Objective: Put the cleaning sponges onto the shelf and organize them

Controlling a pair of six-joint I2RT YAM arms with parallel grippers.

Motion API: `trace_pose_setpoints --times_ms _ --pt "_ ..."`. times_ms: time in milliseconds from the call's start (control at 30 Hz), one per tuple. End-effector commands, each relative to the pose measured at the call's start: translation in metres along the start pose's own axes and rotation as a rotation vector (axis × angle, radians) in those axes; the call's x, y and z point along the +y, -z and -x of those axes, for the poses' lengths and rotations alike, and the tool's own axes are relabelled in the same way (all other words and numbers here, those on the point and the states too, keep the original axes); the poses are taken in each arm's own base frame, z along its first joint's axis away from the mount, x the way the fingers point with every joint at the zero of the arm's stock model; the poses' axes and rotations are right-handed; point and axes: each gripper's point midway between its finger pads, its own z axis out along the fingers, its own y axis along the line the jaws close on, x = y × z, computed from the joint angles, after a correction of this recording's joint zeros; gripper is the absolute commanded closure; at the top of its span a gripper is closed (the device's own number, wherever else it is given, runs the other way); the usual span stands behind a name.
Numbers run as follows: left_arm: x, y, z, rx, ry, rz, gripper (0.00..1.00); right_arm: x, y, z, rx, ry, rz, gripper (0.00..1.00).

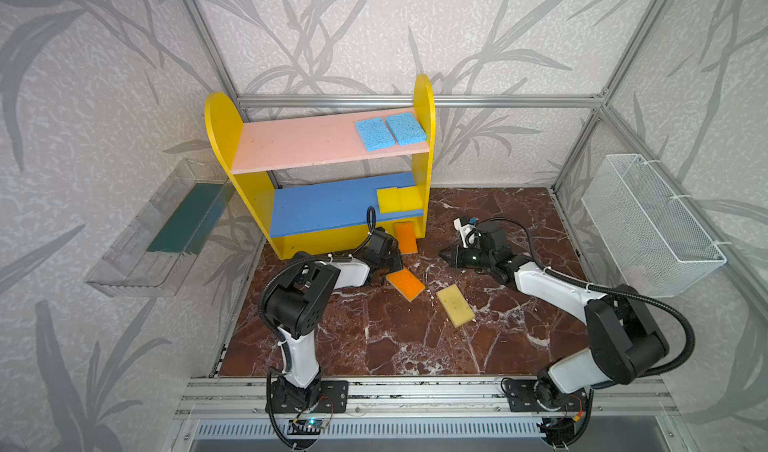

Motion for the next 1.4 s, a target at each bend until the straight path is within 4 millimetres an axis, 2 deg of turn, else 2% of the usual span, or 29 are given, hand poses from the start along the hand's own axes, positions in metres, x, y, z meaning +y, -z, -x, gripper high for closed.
trace_pose_setpoints --times_ms 0,433,833,1367 --pt "-0.011 -0.005 0.001 0.0 0.008 -0.023 1.0 -0.008 0.004 -0.005 0.003 -0.002 -0.032 1.0" --pt "-0.018 -0.028 0.009 -0.013 0.016 -0.047 1.0 -0.012 0.016 -0.008 -0.022 0.002 -0.05 1.0" --pt "-0.028 -0.03 0.03 -0.104 0.013 -0.09 1.0 -0.014 0.013 -0.01 -0.015 0.0 -0.045 1.0" --pt "-0.033 -0.033 0.046 -0.141 -0.005 -0.077 1.0 -0.021 0.007 -0.014 -0.006 -0.008 -0.049 1.0"
